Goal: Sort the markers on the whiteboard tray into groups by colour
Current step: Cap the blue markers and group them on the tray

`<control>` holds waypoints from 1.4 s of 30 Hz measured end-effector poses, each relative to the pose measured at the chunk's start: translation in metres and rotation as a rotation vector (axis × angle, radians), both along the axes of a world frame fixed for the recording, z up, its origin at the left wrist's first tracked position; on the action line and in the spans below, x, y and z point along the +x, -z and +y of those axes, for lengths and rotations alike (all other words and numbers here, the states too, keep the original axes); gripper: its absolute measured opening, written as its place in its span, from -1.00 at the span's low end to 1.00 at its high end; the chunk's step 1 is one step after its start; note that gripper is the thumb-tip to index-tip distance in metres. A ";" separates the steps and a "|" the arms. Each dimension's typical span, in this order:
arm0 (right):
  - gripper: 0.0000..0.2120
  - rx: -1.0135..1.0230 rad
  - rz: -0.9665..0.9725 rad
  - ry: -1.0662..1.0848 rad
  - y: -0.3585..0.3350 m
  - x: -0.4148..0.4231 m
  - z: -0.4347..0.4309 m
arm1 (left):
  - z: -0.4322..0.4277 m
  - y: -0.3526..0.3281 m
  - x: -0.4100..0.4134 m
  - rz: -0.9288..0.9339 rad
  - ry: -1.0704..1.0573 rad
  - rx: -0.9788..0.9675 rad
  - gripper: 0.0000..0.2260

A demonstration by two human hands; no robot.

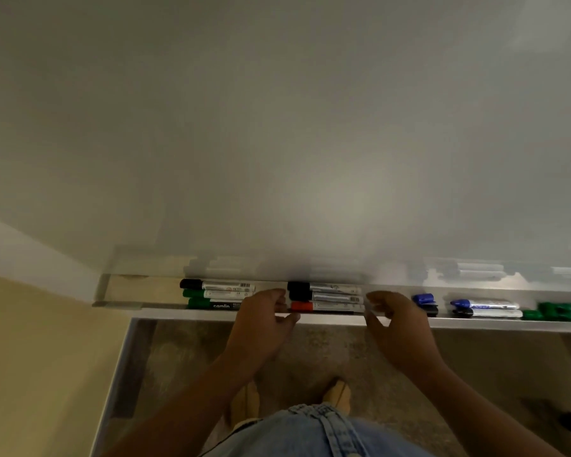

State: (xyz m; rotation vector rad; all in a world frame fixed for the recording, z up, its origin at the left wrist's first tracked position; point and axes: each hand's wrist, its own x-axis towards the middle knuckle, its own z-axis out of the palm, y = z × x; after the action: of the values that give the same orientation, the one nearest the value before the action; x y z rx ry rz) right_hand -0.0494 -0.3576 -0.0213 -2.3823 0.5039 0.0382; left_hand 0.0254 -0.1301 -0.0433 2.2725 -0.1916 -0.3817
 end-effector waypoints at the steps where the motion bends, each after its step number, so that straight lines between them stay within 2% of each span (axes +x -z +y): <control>1: -0.69 -0.001 0.004 0.024 -0.001 -0.004 0.003 | 0.003 -0.002 0.001 -0.005 0.024 -0.002 -0.56; 8: -0.72 0.047 0.064 0.157 -0.004 -0.037 0.024 | 0.014 -0.019 0.004 -0.123 0.257 0.047 -0.68; 13: -0.80 0.111 -0.008 0.275 -0.002 -0.064 0.033 | -0.005 -0.014 -0.008 -0.109 0.445 0.037 -0.67; 19: -0.81 0.049 -0.031 0.271 -0.010 -0.087 -0.022 | -0.056 -0.014 -0.024 -0.112 0.556 0.019 -0.67; 27: -0.64 -0.115 0.140 0.119 -0.010 -0.071 -0.154 | -0.163 -0.019 -0.040 -0.194 0.603 0.078 -0.66; 31: -0.67 -0.252 0.152 -0.039 -0.001 -0.059 -0.200 | -0.206 -0.011 -0.042 -0.251 0.581 0.153 -0.64; 35: -0.73 -0.332 0.151 -0.172 0.008 -0.052 -0.230 | -0.229 -0.003 -0.048 -0.299 0.556 0.219 -0.63; 42: -0.69 -0.412 0.161 -0.284 0.012 -0.048 -0.242 | -0.247 0.000 -0.056 -0.331 0.553 0.331 -0.65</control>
State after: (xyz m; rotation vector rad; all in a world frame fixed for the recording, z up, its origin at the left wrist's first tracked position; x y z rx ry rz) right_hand -0.0975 -0.5998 -0.0329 -2.8569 0.2584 0.2794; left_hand -0.0308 -0.3768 -0.0436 2.5754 -1.0042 -0.3301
